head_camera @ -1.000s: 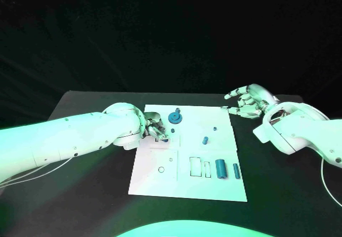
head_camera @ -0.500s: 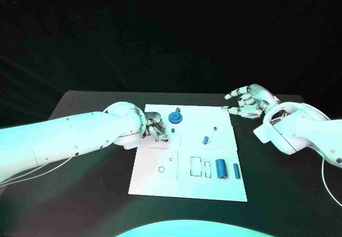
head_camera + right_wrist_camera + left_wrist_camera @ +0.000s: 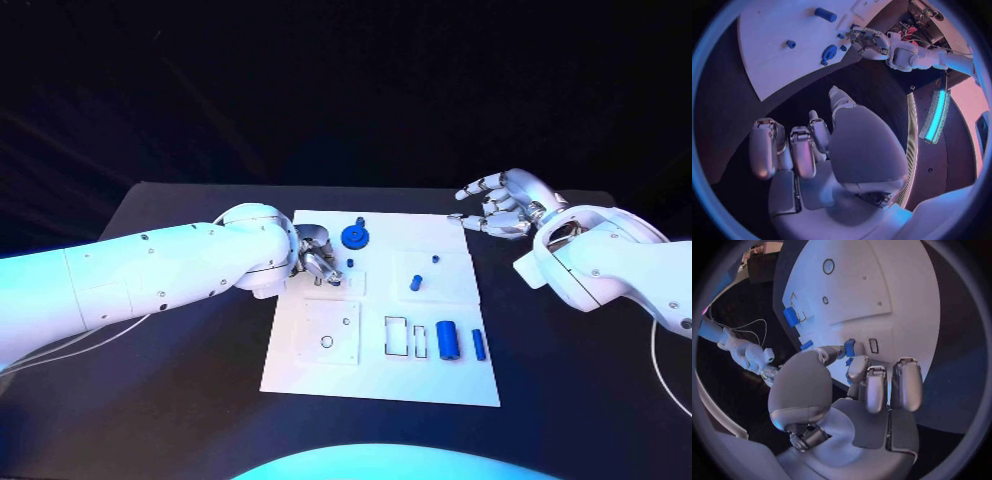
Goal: Assemble the parts on the task board
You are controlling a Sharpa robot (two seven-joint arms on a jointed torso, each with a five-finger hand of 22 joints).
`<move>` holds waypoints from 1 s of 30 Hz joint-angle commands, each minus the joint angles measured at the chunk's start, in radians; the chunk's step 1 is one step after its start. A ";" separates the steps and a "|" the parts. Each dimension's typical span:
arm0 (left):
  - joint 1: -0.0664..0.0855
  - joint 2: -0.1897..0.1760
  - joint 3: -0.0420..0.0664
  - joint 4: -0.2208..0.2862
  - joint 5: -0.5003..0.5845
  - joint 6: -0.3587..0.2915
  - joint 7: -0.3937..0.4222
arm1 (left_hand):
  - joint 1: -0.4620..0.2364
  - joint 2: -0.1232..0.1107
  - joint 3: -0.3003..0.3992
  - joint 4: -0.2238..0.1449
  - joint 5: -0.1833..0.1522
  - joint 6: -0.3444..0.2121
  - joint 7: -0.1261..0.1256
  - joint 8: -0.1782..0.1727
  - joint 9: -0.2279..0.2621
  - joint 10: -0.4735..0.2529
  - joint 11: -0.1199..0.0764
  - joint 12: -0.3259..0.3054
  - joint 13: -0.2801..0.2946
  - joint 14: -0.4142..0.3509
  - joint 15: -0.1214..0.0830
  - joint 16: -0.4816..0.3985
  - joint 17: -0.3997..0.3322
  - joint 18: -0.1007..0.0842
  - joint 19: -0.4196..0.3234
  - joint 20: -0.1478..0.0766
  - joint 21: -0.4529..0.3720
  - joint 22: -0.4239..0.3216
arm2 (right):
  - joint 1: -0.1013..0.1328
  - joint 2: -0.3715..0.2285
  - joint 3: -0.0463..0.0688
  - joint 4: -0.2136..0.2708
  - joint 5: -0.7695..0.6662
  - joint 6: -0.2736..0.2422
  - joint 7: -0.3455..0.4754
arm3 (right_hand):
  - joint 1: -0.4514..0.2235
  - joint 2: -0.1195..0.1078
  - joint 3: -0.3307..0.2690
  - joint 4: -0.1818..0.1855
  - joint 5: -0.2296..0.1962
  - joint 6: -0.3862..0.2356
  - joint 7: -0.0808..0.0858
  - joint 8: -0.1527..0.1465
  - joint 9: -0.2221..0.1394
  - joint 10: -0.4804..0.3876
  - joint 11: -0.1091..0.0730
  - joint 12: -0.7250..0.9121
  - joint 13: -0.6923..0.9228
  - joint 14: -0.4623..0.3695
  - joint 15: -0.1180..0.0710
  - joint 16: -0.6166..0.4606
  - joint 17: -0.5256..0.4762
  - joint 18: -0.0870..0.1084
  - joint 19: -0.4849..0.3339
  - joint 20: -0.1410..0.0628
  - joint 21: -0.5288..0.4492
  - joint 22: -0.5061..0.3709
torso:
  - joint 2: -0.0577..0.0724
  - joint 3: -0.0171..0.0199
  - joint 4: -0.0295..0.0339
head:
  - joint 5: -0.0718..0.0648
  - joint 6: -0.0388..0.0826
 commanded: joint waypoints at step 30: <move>-0.003 0.044 -0.005 -0.045 0.026 0.082 -0.012 | -0.096 0.042 0.135 -0.173 0.000 0.060 -0.028 0.001 0.003 0.031 -0.015 0.011 0.018 0.106 -0.017 0.007 0.263 -0.017 0.018 -0.013 0.009 0.030 | -0.001 0.001 0.000 0.004 -0.006 0.011 0.008 | -0.011 0.002 0.006 -0.001 0.007 0.008 0.005 -0.006 -0.001 -0.008 -0.002 -0.003 0.001 0.106 0.002 0.006 0.262 0.015 -0.006 -0.003 -0.005 0.117 | 0.000 -0.0010 0.0007 | -0.007 -0.006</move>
